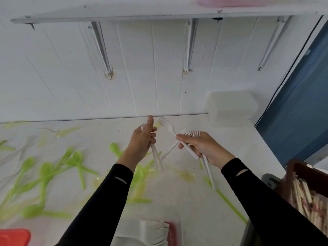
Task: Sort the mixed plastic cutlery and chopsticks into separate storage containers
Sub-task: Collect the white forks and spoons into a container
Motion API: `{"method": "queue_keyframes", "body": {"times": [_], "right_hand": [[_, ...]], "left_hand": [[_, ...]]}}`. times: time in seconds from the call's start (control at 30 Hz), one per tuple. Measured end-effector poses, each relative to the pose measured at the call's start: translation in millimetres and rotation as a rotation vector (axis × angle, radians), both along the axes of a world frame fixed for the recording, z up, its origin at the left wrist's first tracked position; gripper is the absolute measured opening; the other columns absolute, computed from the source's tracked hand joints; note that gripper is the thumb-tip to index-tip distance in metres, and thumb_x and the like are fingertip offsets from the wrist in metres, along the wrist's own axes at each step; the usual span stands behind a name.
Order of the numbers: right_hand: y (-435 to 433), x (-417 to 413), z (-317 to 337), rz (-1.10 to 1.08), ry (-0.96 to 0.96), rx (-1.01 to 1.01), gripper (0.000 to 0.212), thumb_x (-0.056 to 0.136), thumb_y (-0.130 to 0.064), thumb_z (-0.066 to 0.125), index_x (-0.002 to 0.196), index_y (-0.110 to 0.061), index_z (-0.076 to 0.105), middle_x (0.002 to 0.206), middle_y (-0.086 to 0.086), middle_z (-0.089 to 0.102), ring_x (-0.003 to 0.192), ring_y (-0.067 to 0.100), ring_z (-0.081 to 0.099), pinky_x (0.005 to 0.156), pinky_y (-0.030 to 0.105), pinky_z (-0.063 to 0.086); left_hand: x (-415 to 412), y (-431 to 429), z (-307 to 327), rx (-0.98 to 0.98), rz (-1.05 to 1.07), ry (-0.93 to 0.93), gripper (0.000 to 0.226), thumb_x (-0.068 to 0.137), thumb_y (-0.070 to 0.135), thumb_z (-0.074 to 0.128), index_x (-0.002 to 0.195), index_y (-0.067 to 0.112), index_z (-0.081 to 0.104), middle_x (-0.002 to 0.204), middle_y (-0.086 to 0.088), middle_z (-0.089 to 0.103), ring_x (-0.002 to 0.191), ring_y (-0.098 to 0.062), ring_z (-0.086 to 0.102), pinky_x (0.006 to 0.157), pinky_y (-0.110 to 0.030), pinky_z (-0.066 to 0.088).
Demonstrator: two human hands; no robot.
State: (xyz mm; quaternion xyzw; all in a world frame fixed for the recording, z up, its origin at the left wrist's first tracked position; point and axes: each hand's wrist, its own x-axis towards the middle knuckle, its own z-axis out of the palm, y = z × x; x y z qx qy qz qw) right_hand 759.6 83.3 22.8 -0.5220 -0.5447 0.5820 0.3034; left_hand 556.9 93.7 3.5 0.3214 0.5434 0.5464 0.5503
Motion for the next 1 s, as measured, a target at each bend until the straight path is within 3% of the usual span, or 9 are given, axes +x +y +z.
{"method": "queue_keyframes", "body": {"times": [0.17, 0.3, 0.37, 0.43, 0.53, 0.7, 0.8, 0.87, 1.0], "right_hand": [[-6.1, -2.8, -1.0, 0.163, -0.008, -0.055, 0.027, 0.085, -0.036, 0.074, 0.091, -0.010, 0.072, 0.078, 0.000, 0.072, 0.047, 0.010, 0.031, 0.042, 0.021, 0.024], [-2.8, 0.1, -4.0, 0.099, 0.037, -0.049, 0.023, 0.089, -0.027, 0.072, 0.099, -0.007, 0.071, 0.072, -0.003, 0.060, 0.048, 0.008, 0.028, 0.042, 0.020, 0.023], [0.4, 4.9, -4.8, 0.017, 0.050, -0.004, 0.019, 0.091, -0.024, 0.070, 0.098, -0.007, 0.072, 0.065, -0.003, 0.055, 0.046, 0.008, 0.028, 0.042, 0.019, 0.024], [1.8, 9.2, -4.5, 0.008, 0.061, 0.022, 0.015, 0.092, -0.022, 0.068, 0.094, -0.008, 0.074, 0.065, -0.002, 0.059, 0.046, 0.009, 0.027, 0.042, 0.020, 0.023], [-2.8, 5.9, -3.7, 0.053, 0.087, -0.002, 0.016, 0.092, -0.024, 0.068, 0.095, -0.008, 0.072, 0.088, 0.002, 0.075, 0.047, 0.009, 0.027, 0.043, 0.020, 0.023], [-14.4, -11.3, -8.1, 0.140, 0.102, -0.009, 0.028, 0.090, -0.024, 0.071, 0.105, -0.002, 0.066, 0.080, 0.004, 0.070, 0.047, 0.010, 0.026, 0.044, 0.023, 0.018], [-17.6, -10.8, -3.4, 0.170, 0.092, 0.012, 0.015, 0.092, -0.023, 0.068, 0.093, -0.008, 0.065, 0.060, -0.009, 0.063, 0.045, 0.009, 0.026, 0.045, 0.022, 0.019], [-17.9, -10.8, -2.5, 0.176, 0.104, 0.018, 0.013, 0.092, -0.023, 0.068, 0.090, -0.010, 0.064, 0.053, -0.012, 0.059, 0.045, 0.009, 0.026, 0.045, 0.022, 0.020], [-17.2, -14.5, -7.2, 0.183, 0.114, -0.032, 0.035, 0.085, -0.026, 0.076, 0.107, 0.000, 0.067, 0.083, 0.024, 0.065, 0.046, 0.010, 0.026, 0.045, 0.023, 0.019]], "left_hand": [[11.6, -6.4, -3.7, 0.060, -0.231, 0.012, 0.033, 0.085, 0.040, 0.069, 0.101, 0.011, 0.064, 0.086, 0.005, 0.070, 0.067, -0.008, 0.050, 0.060, -0.018, 0.042], [6.8, -4.9, -9.1, 0.060, -0.167, -0.063, 0.023, 0.100, 0.026, 0.054, 0.115, 0.012, 0.063, 0.103, 0.002, 0.075, 0.087, -0.009, 0.065, 0.082, -0.023, 0.050], [-0.7, -4.7, -9.4, 0.080, -0.084, -0.169, 0.022, 0.101, 0.022, 0.051, 0.115, 0.009, 0.062, 0.100, 0.000, 0.075, 0.091, -0.014, 0.069, 0.089, -0.031, 0.052], [-3.9, -5.6, -7.9, 0.093, -0.024, -0.230, 0.018, 0.100, 0.021, 0.055, 0.106, 0.005, 0.062, 0.083, -0.002, 0.069, 0.070, -0.013, 0.065, 0.076, -0.028, 0.056], [4.4, -13.6, -2.8, 0.080, -0.104, -0.120, 0.028, 0.088, 0.035, 0.064, 0.092, 0.008, 0.062, 0.071, 0.000, 0.063, 0.055, -0.009, 0.052, 0.056, -0.021, 0.051], [19.4, -21.4, -7.1, 0.171, -0.407, 0.089, 0.053, 0.075, 0.056, 0.069, 0.087, 0.005, 0.061, 0.073, -0.007, 0.060, 0.057, -0.014, 0.050, 0.052, -0.019, 0.037], [15.3, -17.2, -7.2, 0.181, -0.367, 0.115, 0.047, 0.077, 0.042, 0.081, 0.075, 0.008, 0.049, 0.061, -0.006, 0.050, 0.052, -0.014, 0.044, 0.051, -0.022, 0.033], [14.4, -19.3, -3.7, 0.152, -0.442, 0.114, 0.039, 0.081, 0.043, 0.076, 0.077, 0.010, 0.055, 0.062, -0.004, 0.053, 0.057, -0.014, 0.046, 0.057, -0.023, 0.033], [20.0, -27.9, -3.5, 0.066, -0.535, 0.011, 0.044, 0.082, 0.048, 0.069, 0.103, 0.009, 0.073, 0.095, -0.019, 0.055, 0.089, -0.029, 0.049, 0.084, -0.036, 0.043]]}}
